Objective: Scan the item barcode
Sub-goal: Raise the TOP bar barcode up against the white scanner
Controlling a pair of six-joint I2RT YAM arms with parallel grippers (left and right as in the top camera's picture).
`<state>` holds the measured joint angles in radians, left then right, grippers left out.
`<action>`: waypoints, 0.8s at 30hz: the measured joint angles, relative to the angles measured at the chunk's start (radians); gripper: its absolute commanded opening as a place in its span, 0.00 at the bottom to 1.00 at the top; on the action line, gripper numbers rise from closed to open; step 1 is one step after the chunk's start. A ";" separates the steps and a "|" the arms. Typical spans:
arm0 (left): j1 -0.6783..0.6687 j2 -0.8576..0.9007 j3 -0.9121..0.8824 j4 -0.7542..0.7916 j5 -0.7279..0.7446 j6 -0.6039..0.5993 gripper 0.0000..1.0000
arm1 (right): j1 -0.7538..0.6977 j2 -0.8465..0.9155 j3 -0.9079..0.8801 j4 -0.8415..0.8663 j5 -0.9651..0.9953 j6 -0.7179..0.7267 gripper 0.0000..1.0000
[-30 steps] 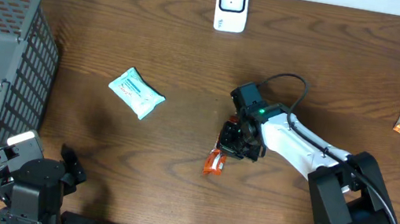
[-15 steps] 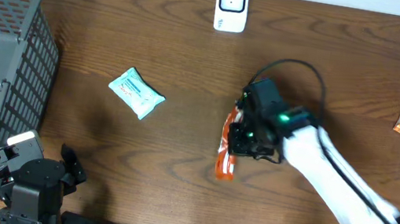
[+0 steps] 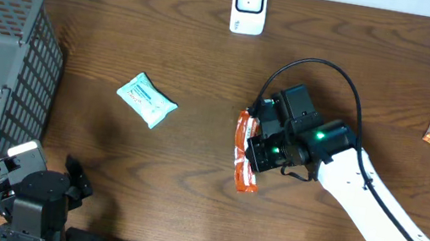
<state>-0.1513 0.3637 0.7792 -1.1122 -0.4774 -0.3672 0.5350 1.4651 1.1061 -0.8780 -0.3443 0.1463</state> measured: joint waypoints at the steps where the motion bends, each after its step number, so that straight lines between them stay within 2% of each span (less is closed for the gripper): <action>1: 0.000 0.000 0.000 0.000 0.000 0.000 0.98 | 0.000 0.000 0.000 0.002 -0.010 -0.020 0.01; 14: 0.000 0.000 0.000 0.000 0.000 0.000 0.98 | 0.000 0.000 0.000 0.022 -0.259 -0.282 0.01; 24: 0.000 0.000 0.000 0.000 0.000 0.000 0.98 | 0.000 0.000 0.009 -0.024 -0.126 -0.336 0.01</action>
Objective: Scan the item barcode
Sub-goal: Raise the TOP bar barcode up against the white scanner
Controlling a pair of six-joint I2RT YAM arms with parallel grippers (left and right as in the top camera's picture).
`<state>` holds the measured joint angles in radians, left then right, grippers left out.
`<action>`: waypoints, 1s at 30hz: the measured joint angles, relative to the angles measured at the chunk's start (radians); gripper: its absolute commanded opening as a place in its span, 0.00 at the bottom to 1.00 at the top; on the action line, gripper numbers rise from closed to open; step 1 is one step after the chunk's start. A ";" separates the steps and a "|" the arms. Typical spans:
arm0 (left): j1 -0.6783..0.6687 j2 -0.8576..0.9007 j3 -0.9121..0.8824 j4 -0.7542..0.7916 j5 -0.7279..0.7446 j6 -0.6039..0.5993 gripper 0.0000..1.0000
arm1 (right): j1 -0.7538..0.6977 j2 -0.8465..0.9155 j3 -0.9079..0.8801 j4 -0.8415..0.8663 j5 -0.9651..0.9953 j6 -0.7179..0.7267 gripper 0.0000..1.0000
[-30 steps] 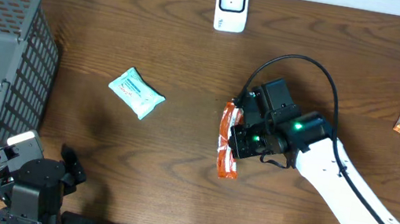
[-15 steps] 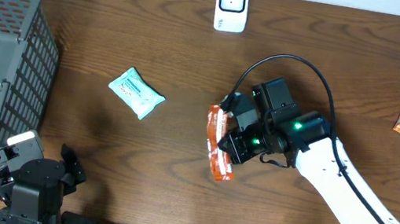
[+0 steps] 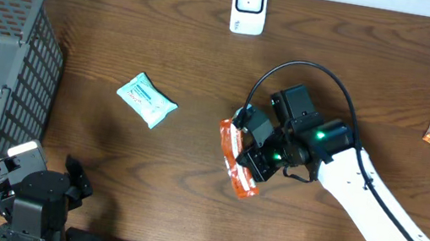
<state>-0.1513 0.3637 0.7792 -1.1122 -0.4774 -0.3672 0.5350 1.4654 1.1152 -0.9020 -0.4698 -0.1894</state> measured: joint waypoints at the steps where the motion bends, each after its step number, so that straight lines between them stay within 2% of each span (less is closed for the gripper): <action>1: 0.000 0.000 0.000 0.000 0.000 0.000 0.98 | 0.000 0.000 0.005 0.003 0.019 -0.001 0.01; 9: 0.000 0.000 0.000 0.000 0.000 0.000 0.98 | 0.000 0.034 0.032 0.179 0.312 -0.003 0.01; 16: 0.000 0.000 0.000 0.000 0.000 0.000 0.98 | -0.001 0.182 0.034 0.558 0.647 -0.092 0.01; 19: 0.000 0.000 0.000 0.000 0.001 0.000 0.98 | -0.001 0.241 0.035 0.771 0.777 -0.167 0.01; 23: 0.000 0.000 0.000 0.000 0.001 0.000 0.97 | -0.021 0.369 0.047 1.147 0.940 -0.348 0.01; 27: 0.000 0.000 0.000 -0.001 0.000 0.000 0.98 | -0.054 0.530 0.102 1.394 1.045 -0.563 0.01; 30: 0.000 0.000 0.000 0.000 0.000 0.000 0.98 | -0.075 0.668 0.200 1.511 1.098 -0.710 0.01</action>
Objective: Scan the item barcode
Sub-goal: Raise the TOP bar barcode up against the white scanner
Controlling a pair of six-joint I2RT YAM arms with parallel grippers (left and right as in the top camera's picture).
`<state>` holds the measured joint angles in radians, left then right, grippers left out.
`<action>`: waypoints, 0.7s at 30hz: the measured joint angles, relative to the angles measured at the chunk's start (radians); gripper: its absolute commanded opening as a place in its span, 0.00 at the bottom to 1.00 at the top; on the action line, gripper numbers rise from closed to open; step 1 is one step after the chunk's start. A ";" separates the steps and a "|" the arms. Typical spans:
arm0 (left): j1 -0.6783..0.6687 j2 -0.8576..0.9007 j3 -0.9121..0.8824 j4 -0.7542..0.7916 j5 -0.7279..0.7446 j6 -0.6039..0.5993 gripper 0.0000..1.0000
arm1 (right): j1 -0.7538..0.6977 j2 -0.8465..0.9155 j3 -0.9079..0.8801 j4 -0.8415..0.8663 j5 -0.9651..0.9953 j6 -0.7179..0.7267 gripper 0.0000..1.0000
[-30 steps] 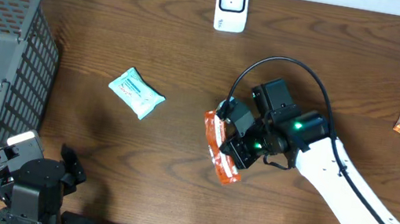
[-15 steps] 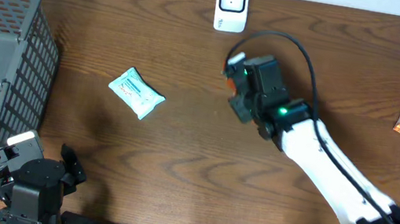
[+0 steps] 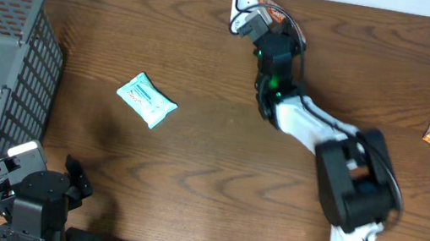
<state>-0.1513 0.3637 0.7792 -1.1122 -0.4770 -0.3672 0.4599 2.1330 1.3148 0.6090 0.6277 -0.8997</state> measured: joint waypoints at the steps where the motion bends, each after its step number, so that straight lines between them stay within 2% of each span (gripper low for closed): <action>1: 0.000 0.000 0.000 0.000 0.000 0.000 0.98 | -0.009 0.051 0.050 0.026 0.016 -0.046 0.01; 6: 0.000 0.000 0.000 0.000 0.000 0.000 0.98 | -0.029 0.231 0.336 0.006 0.043 -0.203 0.01; 11: 0.000 0.000 0.000 0.000 0.000 0.000 0.98 | -0.031 0.339 0.547 0.003 0.046 -0.360 0.01; 17: 0.000 0.000 0.000 0.000 0.000 0.000 0.98 | -0.017 0.447 0.622 0.039 0.058 -0.636 0.01; 21: 0.000 0.000 0.000 0.000 0.000 0.000 0.98 | -0.006 0.496 0.621 0.024 0.077 -0.727 0.01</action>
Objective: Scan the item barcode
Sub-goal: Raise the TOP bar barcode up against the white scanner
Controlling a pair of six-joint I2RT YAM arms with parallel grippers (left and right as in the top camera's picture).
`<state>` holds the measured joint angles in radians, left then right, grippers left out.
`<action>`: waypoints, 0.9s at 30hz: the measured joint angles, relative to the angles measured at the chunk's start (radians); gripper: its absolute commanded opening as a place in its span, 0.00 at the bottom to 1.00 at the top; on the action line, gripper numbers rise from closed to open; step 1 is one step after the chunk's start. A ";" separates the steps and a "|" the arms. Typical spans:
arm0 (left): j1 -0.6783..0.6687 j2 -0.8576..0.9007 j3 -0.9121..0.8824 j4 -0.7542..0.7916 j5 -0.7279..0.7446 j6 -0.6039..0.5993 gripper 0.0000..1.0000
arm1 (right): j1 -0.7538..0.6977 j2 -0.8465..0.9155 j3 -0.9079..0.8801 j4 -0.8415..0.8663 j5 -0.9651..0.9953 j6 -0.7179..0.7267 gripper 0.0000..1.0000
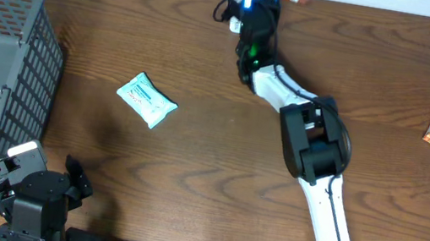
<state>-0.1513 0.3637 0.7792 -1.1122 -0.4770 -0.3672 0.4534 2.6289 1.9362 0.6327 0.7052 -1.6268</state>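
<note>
My right arm reaches to the far edge of the table in the overhead view. Its gripper is shut on the orange snack packet, holding it above the white barcode scanner point(232, 22). The arm covers most of the scanner, and only a white sliver shows at its left side. The packet's barcode side cannot be made out. My left gripper point(76, 178) rests at the near left corner, far from the scanner, and its jaws are too dark to read.
A grey mesh basket point(1, 63) fills the left side. A teal-and-white pouch point(146, 99) lies left of centre. At the right edge sit a small orange packet and a green item.
The right gripper with the orange packet has shifted slightly further back and left, from just right of the scanner to over it, covering it. The left arm is unchanged.
The right gripper first held the orange packet at mid-table, then slightly to the left and tilted. Later it was at the far edge beside the scanner, and now it holds the packet over the scanner. The left arm stayed parked throughout.
</note>
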 measured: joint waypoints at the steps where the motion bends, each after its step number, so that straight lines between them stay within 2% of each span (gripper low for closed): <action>1: 0.000 0.000 0.000 0.000 0.000 0.000 0.98 | 0.002 0.005 0.000 0.000 0.006 -0.015 0.01; 11: 0.000 0.000 0.000 0.000 0.000 0.000 0.98 | 0.002 0.006 0.000 -0.015 0.053 -0.089 0.01; 19: 0.000 0.000 0.000 -0.001 0.000 0.000 0.98 | 0.002 0.006 0.001 -0.213 0.078 -0.087 0.01; 27: 0.000 0.000 0.000 0.000 0.000 0.000 0.98 | 0.003 0.006 0.001 -0.224 0.081 -0.087 0.01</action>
<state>-0.1513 0.3637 0.7792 -1.1126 -0.4774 -0.3672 0.4561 2.6354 1.9373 0.4084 0.7864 -1.7134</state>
